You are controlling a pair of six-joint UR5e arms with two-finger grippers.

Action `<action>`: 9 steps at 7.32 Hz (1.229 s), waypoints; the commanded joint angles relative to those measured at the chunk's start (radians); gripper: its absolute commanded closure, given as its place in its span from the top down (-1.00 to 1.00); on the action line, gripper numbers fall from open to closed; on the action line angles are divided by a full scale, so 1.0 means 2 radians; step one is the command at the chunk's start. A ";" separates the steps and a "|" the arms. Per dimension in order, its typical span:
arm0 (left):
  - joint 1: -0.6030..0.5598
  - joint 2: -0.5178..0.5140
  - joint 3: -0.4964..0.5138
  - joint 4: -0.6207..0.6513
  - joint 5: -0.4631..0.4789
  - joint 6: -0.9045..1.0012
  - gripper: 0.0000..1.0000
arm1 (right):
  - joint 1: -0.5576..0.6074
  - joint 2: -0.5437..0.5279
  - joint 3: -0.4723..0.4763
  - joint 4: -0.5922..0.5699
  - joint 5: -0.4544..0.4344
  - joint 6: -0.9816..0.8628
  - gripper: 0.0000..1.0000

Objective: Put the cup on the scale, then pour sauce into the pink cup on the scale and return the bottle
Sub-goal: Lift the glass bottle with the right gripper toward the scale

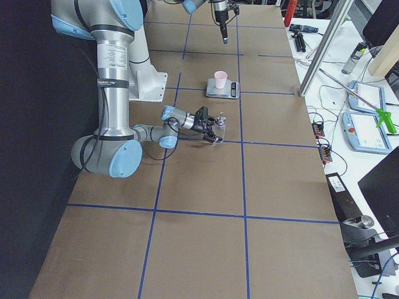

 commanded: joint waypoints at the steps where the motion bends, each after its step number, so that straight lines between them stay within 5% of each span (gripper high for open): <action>1: 0.000 0.000 0.000 0.000 0.000 0.000 0.12 | 0.001 0.002 -0.001 0.001 0.000 0.000 0.23; 3: 0.000 -0.001 -0.001 0.000 -0.001 0.000 0.11 | 0.001 0.001 0.004 0.002 0.000 -0.007 -0.81; 4: 0.000 -0.001 -0.001 0.000 -0.001 -0.001 0.12 | 0.002 0.001 0.007 0.002 0.000 -0.009 -1.00; 8: 0.000 -0.001 -0.005 0.000 -0.002 -0.001 0.11 | 0.004 0.002 0.043 -0.004 0.000 -0.036 -1.00; 9: 0.000 -0.001 -0.004 0.000 -0.001 -0.001 0.12 | 0.003 0.007 0.053 -0.045 -0.003 -0.037 -1.00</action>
